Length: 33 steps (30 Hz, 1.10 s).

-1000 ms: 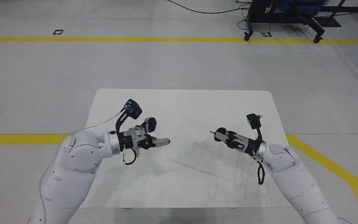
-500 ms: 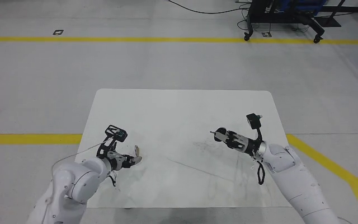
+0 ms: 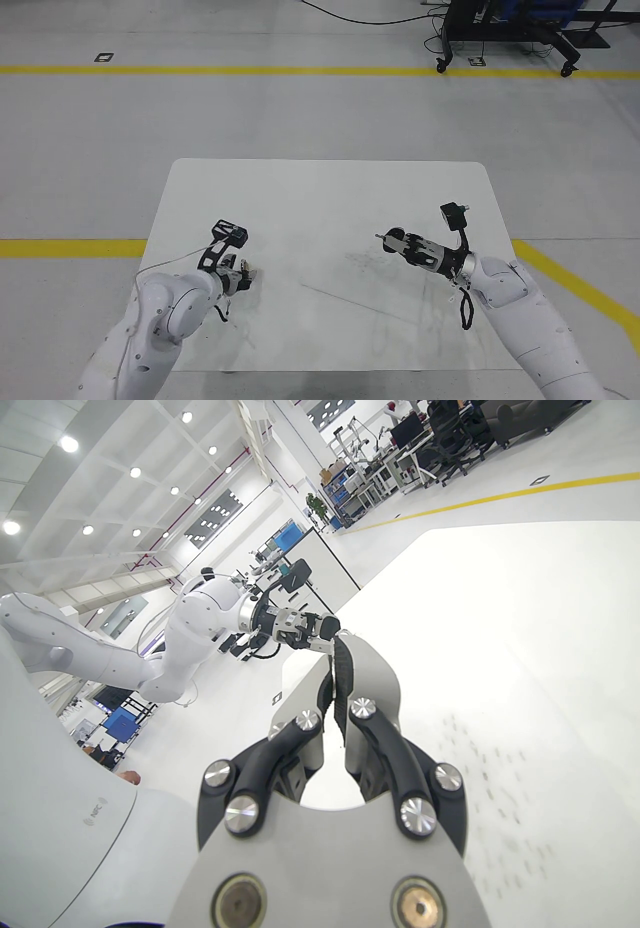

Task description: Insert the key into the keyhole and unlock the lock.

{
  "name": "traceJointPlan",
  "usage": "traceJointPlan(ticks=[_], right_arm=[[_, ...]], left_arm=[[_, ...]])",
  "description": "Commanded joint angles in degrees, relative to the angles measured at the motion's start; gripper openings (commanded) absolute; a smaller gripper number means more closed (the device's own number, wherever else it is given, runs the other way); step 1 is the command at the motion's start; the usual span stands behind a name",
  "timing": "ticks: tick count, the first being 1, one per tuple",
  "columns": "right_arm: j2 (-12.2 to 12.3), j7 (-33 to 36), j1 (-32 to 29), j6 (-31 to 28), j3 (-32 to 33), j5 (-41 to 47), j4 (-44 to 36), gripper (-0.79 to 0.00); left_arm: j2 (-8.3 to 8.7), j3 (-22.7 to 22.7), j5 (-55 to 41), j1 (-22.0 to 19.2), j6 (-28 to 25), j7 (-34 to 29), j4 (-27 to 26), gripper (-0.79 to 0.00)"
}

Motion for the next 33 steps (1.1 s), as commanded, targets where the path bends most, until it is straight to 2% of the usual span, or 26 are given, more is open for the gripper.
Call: traceJointPlan(ticks=[1, 3, 10, 13, 14, 15, 24, 33], right_arm=[[0.0, 0.0, 0.0, 0.0, 0.0, 0.0, 0.0, -0.785], [0.0, 0.0, 0.0, 0.0, 0.0, 0.0, 0.0, -0.785], [0.0, 0.0, 0.0, 0.0, 0.0, 0.0, 0.0, -0.785], [0.0, 0.0, 0.0, 0.0, 0.0, 0.0, 0.0, -0.785], [0.0, 0.0, 0.0, 0.0, 0.0, 0.0, 0.0, -0.785], [0.0, 0.0, 0.0, 0.0, 0.0, 0.0, 0.0, -0.785], [0.0, 0.0, 0.0, 0.0, 0.0, 0.0, 0.0, -0.785], [0.0, 0.0, 0.0, 0.0, 0.0, 0.0, 0.0, -0.785]], left_arm=[[-0.14, 0.72, 0.3, -0.54, 0.65, -0.24, 0.42, -0.4], [-0.28, 1.02, -0.27, -0.89, 1.06, 0.04, 0.77, -0.403], [-0.45, 1.17, -0.57, -1.61, 1.45, -0.19, 1.48, -0.502], [-0.57, 1.06, -1.34, -2.02, 2.01, 0.09, 1.81, -0.613], [-0.59, 1.12, -1.39, -2.11, 2.0, 0.02, 1.96, -0.733], [-0.63, 1.3, -1.46, -2.32, 2.01, -0.19, 2.25, -0.785], [-0.75, 2.22, 2.18, -2.65, 4.09, -2.19, 2.75, -0.785], [-1.1, 3.28, 2.31, -2.94, 3.27, 0.57, 3.6, -0.785]])
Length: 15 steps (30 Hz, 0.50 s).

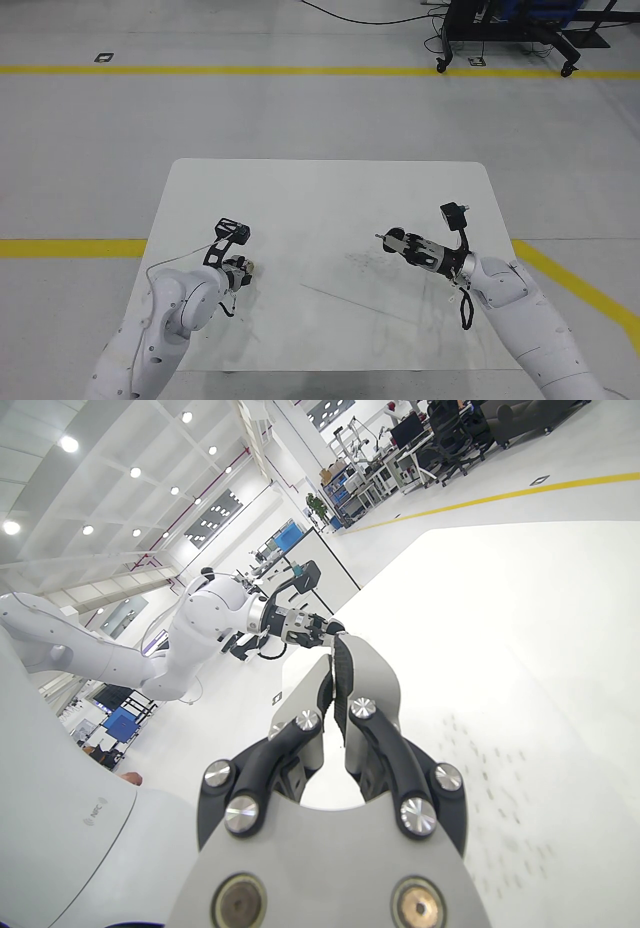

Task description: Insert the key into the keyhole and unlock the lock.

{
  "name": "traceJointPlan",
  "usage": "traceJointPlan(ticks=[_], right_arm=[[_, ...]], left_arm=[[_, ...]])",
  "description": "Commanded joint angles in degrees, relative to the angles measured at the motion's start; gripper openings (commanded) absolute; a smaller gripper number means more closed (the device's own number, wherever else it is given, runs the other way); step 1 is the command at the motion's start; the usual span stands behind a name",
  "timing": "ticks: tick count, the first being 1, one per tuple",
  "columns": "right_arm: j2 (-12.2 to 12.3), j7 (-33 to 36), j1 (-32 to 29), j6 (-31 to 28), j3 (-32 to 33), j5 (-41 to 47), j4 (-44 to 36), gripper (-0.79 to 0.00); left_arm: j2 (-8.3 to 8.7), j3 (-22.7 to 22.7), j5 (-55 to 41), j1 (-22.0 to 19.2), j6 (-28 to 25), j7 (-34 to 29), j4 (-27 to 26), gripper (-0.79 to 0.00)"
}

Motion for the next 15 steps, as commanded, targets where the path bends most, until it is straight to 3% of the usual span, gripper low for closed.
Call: traceJointPlan(ticks=[1, 14, 15], right_arm=[[0.0, 0.0, 0.0, 0.0, 0.0, 0.0, 0.0, -0.785], [0.0, 0.0, 0.0, 0.0, 0.0, 0.0, 0.0, -0.785], [0.0, 0.0, 0.0, 0.0, 0.0, 0.0, 0.0, -0.785]], left_arm=[[-0.11, 0.28, 0.06, -0.32, -0.15, 0.89, 1.06, -0.785], [-0.45, 0.51, 0.41, -0.8, -0.65, 2.44, 1.98, -0.782], [-0.48, 0.54, 0.43, -0.84, -0.67, 2.28, 2.07, -0.686]])
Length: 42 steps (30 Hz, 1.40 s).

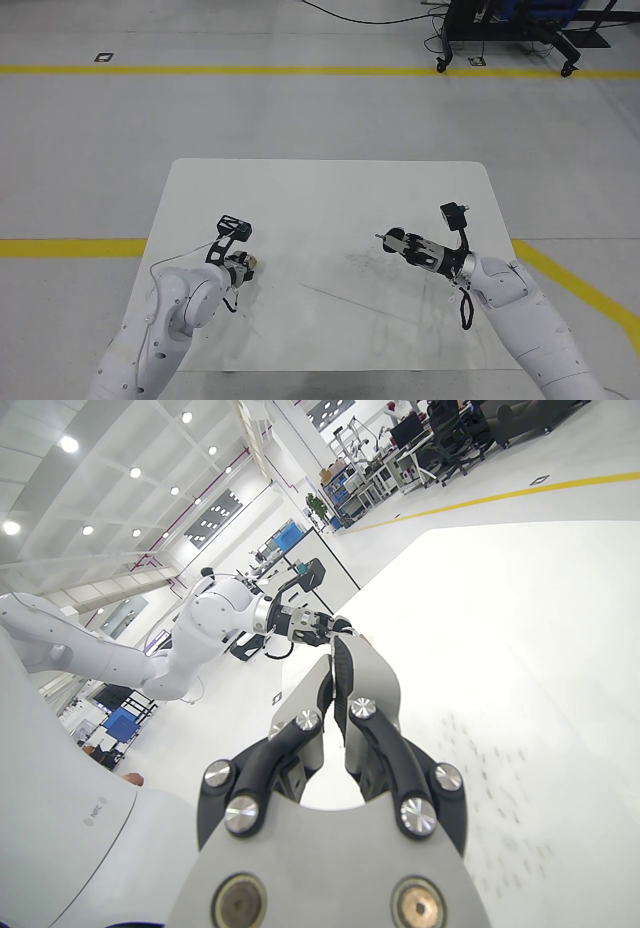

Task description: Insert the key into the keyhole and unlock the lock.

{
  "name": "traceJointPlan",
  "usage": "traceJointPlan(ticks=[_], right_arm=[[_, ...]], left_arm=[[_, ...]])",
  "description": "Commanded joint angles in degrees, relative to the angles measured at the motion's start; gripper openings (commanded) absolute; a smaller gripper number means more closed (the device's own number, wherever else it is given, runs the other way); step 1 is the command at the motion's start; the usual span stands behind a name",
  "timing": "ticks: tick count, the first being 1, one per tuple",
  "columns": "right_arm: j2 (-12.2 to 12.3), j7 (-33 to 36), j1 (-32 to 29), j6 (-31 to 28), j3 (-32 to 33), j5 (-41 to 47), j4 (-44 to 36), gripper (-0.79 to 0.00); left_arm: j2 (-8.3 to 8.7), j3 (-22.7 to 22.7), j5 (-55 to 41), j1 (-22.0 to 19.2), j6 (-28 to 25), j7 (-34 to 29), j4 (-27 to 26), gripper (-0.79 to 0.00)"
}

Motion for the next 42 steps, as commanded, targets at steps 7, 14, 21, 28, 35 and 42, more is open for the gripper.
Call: traceJointPlan(ticks=[7, 14, 21, 28, 35, 42], right_arm=[[0.0, 0.0, 0.0, 0.0, 0.0, 0.0, 0.0, -0.785], [0.0, 0.0, 0.0, 0.0, 0.0, 0.0, 0.0, -0.785], [0.0, 0.0, 0.0, 0.0, 0.0, 0.0, 0.0, -0.785], [0.0, 0.0, 0.0, 0.0, 0.0, 0.0, 0.0, -0.785], [0.0, 0.0, 0.0, 0.0, 0.0, 0.0, 0.0, -0.785], [0.0, 0.0, 0.0, 0.0, 0.0, 0.0, 0.0, -0.785]], left_arm=[[-0.21, 0.26, 0.15, -0.5, 0.01, -0.8, -0.12, -0.603], [-0.55, 1.49, 0.93, -1.76, -0.02, -1.68, -0.42, -0.683], [-0.87, 2.2, 1.37, -2.9, 0.21, -2.14, 0.67, -0.785], [-1.11, 2.42, 2.22, -3.54, 0.94, -2.46, 2.2, -0.785], [-1.16, 0.66, 0.92, -1.84, 1.06, 2.37, 1.95, -0.785], [-1.15, -5.52, -19.37, 1.6, -9.02, 12.01, 0.58, -0.785]])
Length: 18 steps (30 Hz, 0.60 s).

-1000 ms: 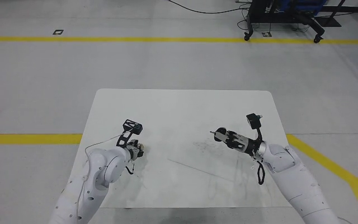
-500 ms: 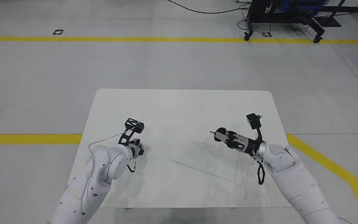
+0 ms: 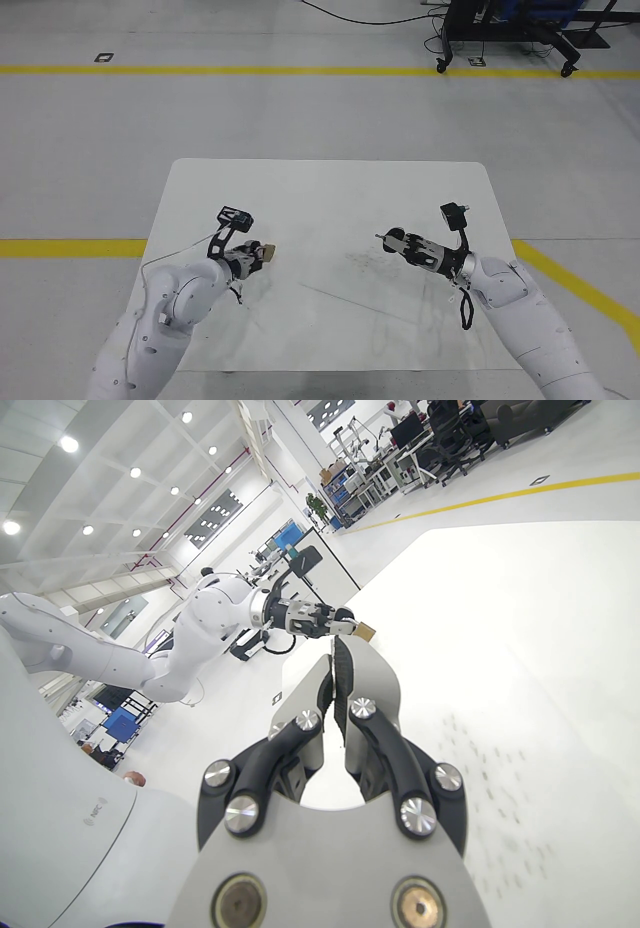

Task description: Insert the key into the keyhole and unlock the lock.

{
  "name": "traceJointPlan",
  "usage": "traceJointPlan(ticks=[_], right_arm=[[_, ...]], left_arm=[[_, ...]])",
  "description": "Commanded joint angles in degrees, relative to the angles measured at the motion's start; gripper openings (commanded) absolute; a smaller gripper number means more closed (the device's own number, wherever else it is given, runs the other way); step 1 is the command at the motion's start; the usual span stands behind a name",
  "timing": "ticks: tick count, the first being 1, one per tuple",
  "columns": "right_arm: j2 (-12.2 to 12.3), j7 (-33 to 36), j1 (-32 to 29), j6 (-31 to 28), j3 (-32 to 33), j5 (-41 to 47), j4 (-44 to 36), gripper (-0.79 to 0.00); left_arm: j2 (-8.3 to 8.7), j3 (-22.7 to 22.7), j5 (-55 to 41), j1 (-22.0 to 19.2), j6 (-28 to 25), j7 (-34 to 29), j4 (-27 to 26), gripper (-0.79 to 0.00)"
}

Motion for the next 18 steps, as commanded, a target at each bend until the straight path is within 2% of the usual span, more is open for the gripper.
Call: traceJointPlan(ticks=[1, 5, 8, 10, 15, 18], right_arm=[[0.0, 0.0, 0.0, 0.0, 0.0, 0.0, 0.0, -0.785], [0.0, 0.0, 0.0, 0.0, 0.0, 0.0, 0.0, -0.785], [0.0, 0.0, 0.0, 0.0, 0.0, 0.0, 0.0, -0.785], [0.0, 0.0, 0.0, 0.0, 0.0, 0.0, 0.0, -0.785], [0.0, 0.0, 0.0, 0.0, 0.0, 0.0, 0.0, -0.785], [-0.2, -0.47, -0.03, 0.84, -0.89, 0.77, -1.04, -0.785]], left_arm=[[0.03, -2.3, -9.2, 0.79, -4.99, 2.77, 0.17, -0.785], [0.14, -5.94, -26.74, 0.91, -16.31, 4.44, 2.82, -0.785], [0.43, -6.85, -31.65, -0.74, -23.35, 2.25, 5.07, -0.785], [0.58, -7.09, -28.82, -1.5, -23.95, 2.26, 5.68, -0.785], [0.58, -7.09, -28.82, -1.5, -23.95, 2.26, 5.68, -0.785], [0.32, -5.9, -34.37, -1.33, -24.11, 3.61, 7.05, -0.785]])
